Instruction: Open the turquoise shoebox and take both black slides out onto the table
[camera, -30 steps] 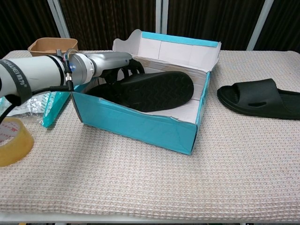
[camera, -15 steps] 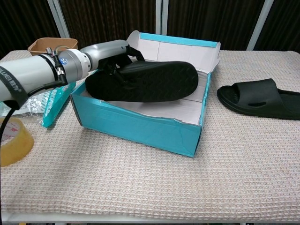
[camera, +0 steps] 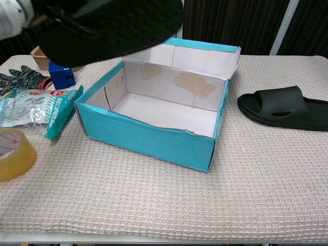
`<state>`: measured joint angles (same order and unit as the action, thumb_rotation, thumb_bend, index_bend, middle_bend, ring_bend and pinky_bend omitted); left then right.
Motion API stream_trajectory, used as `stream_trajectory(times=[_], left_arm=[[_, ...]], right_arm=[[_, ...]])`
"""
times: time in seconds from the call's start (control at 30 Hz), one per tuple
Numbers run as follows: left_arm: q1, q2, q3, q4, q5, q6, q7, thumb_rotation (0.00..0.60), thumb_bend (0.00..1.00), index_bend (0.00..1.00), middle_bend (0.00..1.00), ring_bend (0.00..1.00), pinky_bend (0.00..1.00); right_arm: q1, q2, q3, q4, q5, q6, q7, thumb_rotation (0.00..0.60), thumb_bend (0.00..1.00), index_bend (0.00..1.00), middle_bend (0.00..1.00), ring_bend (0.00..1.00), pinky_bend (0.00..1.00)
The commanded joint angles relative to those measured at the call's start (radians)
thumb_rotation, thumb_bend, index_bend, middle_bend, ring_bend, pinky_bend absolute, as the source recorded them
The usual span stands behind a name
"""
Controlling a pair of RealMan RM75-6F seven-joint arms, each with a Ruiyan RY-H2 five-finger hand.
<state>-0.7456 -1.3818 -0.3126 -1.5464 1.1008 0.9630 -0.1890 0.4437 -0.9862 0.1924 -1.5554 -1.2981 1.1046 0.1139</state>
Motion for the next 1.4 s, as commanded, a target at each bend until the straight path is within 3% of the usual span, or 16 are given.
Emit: stream_trajectory(times=[0.03, 0.2, 0.43, 0.5, 0.57, 0.63, 0.77, 0.83, 1.03, 1.23, 1.4], left_arm=[[0.032, 0.015, -0.006, 0.07, -0.12, -0.001, 0.022, 0.6, 0.38, 0.58, 0.63, 0.67, 0.89], [0.032, -0.015, 0.018, 0.183, -0.261, -0.107, 0.053, 0.6, 0.38, 0.57, 0.61, 0.64, 0.87], [0.026, -0.084, 0.034, 0.299, -0.301, -0.169, 0.06, 0.6, 0.38, 0.51, 0.53, 0.54, 0.73], [0.023, -0.081, 0.039, 0.3, -0.297, -0.205, 0.056, 0.6, 0.37, 0.41, 0.46, 0.45, 0.65], [0.023, -0.059, 0.042, 0.28, -0.285, -0.255, 0.035, 0.6, 0.32, 0.25, 0.29, 0.27, 0.48], [0.031, -0.047, 0.047, 0.27, -0.256, -0.256, 0.029, 0.6, 0.25, 0.16, 0.16, 0.11, 0.35], [0.07, -0.031, 0.086, 0.253, -0.138, -0.173, 0.043, 0.6, 0.1, 0.11, 0.06, 0.02, 0.17], [0.107, -0.003, 0.114, 0.225, -0.061, -0.11, 0.044, 0.6, 0.06, 0.1, 0.05, 0.01, 0.14], [0.267, 0.093, 0.177, 0.133, 0.088, 0.152, 0.023, 0.6, 0.01, 0.1, 0.07, 0.01, 0.14], [0.429, 0.165, 0.216, 0.095, 0.116, 0.364, 0.031, 0.6, 0.01, 0.13, 0.14, 0.06, 0.14], [0.518, 0.195, 0.291, 0.129, 0.171, 0.458, 0.168, 0.6, 0.01, 0.14, 0.15, 0.06, 0.15]], right_arm=[[0.003, -0.003, 0.0, 0.0, -0.001, -0.004, 0.0, 0.6, 0.0, 0.0, 0.0, 0.0, 0.0], [0.002, -0.006, -0.003, -0.001, -0.011, -0.002, 0.0, 0.6, 0.0, 0.0, 0.0, 0.0, 0.0], [-0.009, -0.002, -0.015, -0.009, -0.006, -0.007, -0.011, 0.6, 0.0, 0.0, 0.0, 0.0, 0.0], [-0.014, -0.002, -0.02, -0.009, -0.006, -0.005, -0.012, 0.6, 0.0, 0.0, 0.0, 0.0, 0.0], [-0.022, -0.001, -0.023, -0.01, -0.006, 0.003, -0.009, 0.6, 0.0, 0.0, 0.0, 0.0, 0.0], [-0.034, 0.001, -0.028, -0.011, -0.006, 0.012, -0.005, 0.6, 0.0, 0.0, 0.0, 0.0, 0.0], [-0.06, 0.002, -0.048, -0.012, -0.012, 0.022, 0.01, 0.6, 0.0, 0.0, 0.0, 0.0, 0.0], [-0.081, 0.001, -0.061, -0.009, -0.023, 0.041, 0.023, 0.6, 0.0, 0.0, 0.0, 0.0, 0.0], [-0.172, 0.001, -0.076, -0.001, -0.085, 0.191, 0.121, 0.6, 0.0, 0.0, 0.0, 0.0, 0.0], [-0.252, -0.011, -0.104, 0.019, -0.154, 0.321, 0.173, 0.6, 0.03, 0.0, 0.01, 0.0, 0.0], [-0.31, -0.035, -0.126, 0.016, -0.197, 0.416, 0.131, 0.6, 0.05, 0.0, 0.04, 0.0, 0.0]])
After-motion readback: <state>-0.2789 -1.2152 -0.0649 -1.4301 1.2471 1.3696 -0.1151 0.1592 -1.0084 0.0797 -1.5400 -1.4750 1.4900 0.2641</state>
